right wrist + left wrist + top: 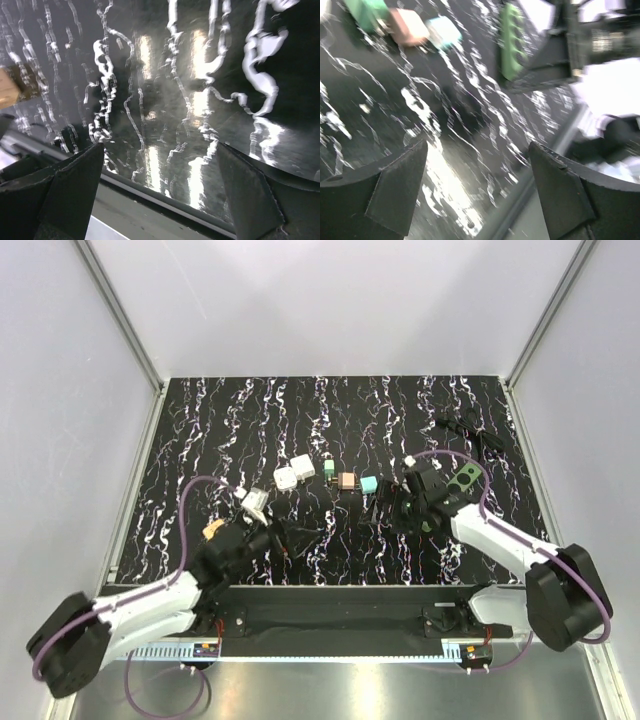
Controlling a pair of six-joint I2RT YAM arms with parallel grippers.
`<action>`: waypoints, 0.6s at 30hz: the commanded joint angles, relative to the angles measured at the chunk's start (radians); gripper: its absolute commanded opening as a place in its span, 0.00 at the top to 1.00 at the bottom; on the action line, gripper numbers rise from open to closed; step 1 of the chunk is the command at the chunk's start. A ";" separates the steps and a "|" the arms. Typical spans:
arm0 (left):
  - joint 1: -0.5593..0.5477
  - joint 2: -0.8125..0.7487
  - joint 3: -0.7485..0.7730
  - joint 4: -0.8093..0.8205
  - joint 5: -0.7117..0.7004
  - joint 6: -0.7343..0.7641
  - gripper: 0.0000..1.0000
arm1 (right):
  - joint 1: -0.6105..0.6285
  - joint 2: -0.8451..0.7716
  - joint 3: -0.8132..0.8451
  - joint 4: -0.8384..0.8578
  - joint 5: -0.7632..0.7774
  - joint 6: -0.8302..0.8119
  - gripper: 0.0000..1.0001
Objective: Pull the plug off the socket
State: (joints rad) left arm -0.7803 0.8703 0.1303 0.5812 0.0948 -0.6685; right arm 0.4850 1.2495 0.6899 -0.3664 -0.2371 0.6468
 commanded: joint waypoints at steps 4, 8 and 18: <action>-0.001 -0.391 -0.251 0.081 0.141 -0.186 0.09 | 0.063 -0.114 -0.206 0.300 -0.047 0.180 0.00; -0.007 -0.649 -0.304 -0.047 0.186 -0.243 0.09 | 0.073 -0.284 -0.400 0.534 -0.077 0.284 0.00; -0.011 -0.812 -0.322 0.142 0.439 -0.429 0.04 | 0.076 -0.911 -0.701 0.525 -0.020 0.511 0.00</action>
